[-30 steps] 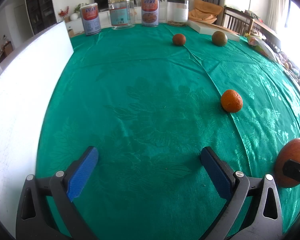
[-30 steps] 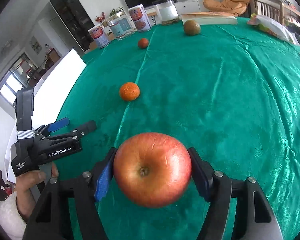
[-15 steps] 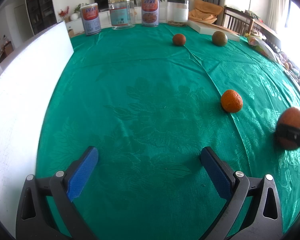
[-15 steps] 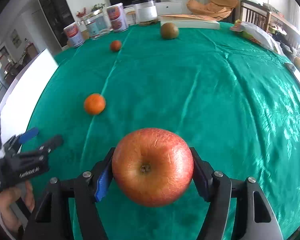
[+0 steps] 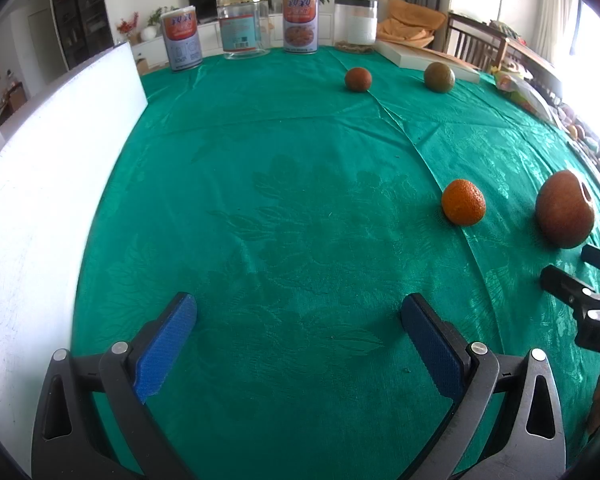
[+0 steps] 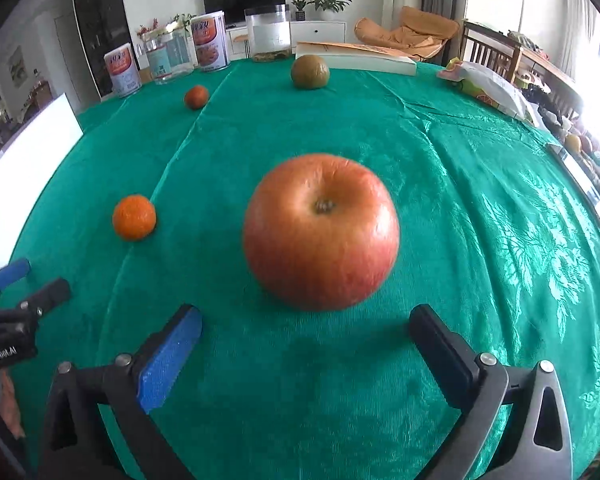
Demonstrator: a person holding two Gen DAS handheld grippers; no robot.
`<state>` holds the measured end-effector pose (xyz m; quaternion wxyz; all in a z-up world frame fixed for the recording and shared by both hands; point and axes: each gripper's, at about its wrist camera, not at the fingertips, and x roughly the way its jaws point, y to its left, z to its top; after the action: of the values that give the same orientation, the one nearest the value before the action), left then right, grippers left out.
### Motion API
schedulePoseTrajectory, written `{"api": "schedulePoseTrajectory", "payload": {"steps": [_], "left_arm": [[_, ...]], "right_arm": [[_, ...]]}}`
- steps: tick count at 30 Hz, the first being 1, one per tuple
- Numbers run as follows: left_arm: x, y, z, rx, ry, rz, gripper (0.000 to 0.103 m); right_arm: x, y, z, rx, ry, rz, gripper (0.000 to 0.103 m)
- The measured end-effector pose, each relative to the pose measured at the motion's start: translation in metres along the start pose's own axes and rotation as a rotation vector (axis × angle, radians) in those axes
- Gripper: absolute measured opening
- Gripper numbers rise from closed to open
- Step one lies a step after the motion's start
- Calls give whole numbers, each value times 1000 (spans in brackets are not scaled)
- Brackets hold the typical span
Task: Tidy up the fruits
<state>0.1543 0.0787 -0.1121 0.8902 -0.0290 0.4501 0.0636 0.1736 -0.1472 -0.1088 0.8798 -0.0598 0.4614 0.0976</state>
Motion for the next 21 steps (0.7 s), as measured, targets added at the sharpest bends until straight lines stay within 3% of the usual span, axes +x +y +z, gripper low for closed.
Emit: {"api": "schedulePoseTrajectory", "payload": {"steps": [21], "left_arm": [[0,0,0,0,0,0,103]], "right_arm": [[-1,-1,-2,4,-1,7,103]]}}
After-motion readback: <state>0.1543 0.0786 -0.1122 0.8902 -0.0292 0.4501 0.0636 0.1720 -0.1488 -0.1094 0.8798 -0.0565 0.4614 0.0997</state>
